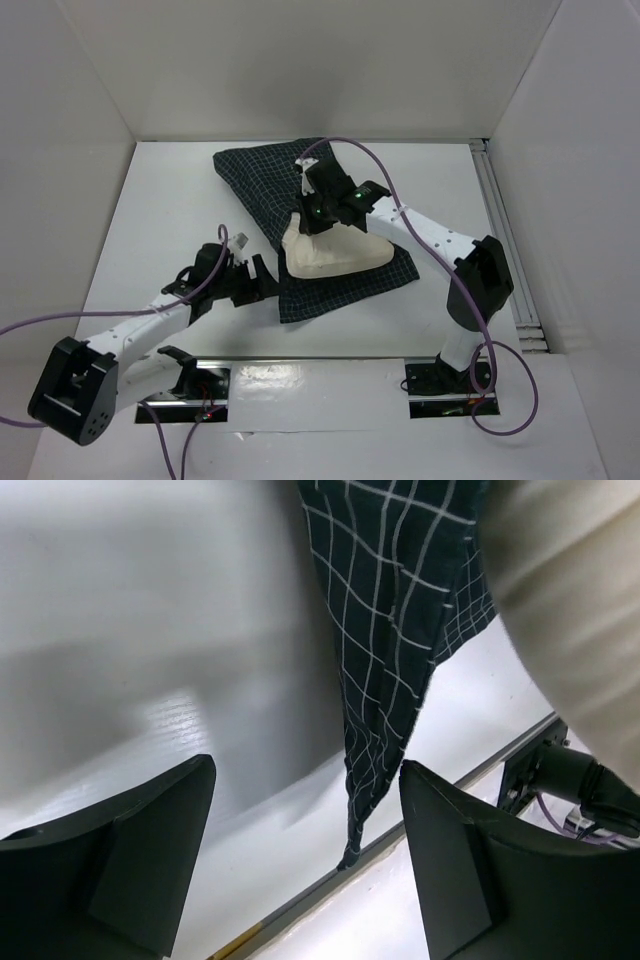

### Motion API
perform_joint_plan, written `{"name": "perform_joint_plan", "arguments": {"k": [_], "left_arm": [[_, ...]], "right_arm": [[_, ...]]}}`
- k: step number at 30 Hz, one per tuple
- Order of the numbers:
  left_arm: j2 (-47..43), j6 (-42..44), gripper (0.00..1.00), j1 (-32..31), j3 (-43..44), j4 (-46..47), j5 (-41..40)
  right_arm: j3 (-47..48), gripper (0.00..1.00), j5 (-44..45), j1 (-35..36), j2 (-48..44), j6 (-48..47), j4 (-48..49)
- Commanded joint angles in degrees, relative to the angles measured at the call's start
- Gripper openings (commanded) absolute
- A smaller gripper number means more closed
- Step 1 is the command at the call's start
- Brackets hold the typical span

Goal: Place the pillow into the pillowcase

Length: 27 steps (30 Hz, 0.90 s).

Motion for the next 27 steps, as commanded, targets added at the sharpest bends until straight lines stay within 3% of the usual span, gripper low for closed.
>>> {"name": "perform_joint_plan", "arguments": {"k": [1,6,10,11,12,14,15,17,21,23,24,27], "left_arm": [[3.02,1.04,0.87,-0.54,0.59,5.9,3.67],[8.64,0.51,0.84,-2.3,3.93,8.63,3.15],[12.07,-0.97,0.75,-2.83,5.78,10.39,2.53],[12.6,-1.59,0.69,-2.83,5.78,11.7,2.53],[13.13,-2.29,0.6,-2.83,5.78,12.41,2.53],[13.74,-4.23,0.05,-2.83,6.39,12.94,3.76],[13.75,-5.19,0.0,-2.83,7.35,10.68,4.29],[12.27,-6.95,0.0,-2.83,7.89,8.29,5.17],[-0.2,-9.95,0.0,-5.12,-0.35,9.69,4.65],[-6.45,-8.55,0.0,-5.82,-0.37,4.8,4.64],[-8.03,-7.67,0.0,-5.82,-0.37,3.29,5.17],[-12.17,-5.56,0.0,-5.82,2.08,-0.06,7.36]], "right_arm": [[2.54,0.0,-2.76,0.17,-3.11,0.14,3.75],[2.54,0.0,-3.29,0.17,-2.58,0.66,3.75],[2.54,0.0,-3.82,0.17,-1.97,1.27,4.88],[2.54,0.0,-3.82,0.17,-1.97,1.28,4.89],[2.54,0.0,-4.34,0.17,-1.97,1.28,4.89],[2.02,0.0,-4.35,0.17,-0.65,1.8,5.5],[2.02,0.0,-4.35,0.17,0.31,1.81,5.5],[2.02,0.0,-3.74,0.17,2.07,1.81,6.12],[7.01,0.0,2.22,0.17,7.08,2.86,6.65],[10.17,0.0,6.35,0.17,10.24,1.73,6.65],[14.63,0.0,12.21,0.17,11.9,1.2,6.13],[24.65,0.0,16.12,-1.05,19.99,0.31,1.04]]}}
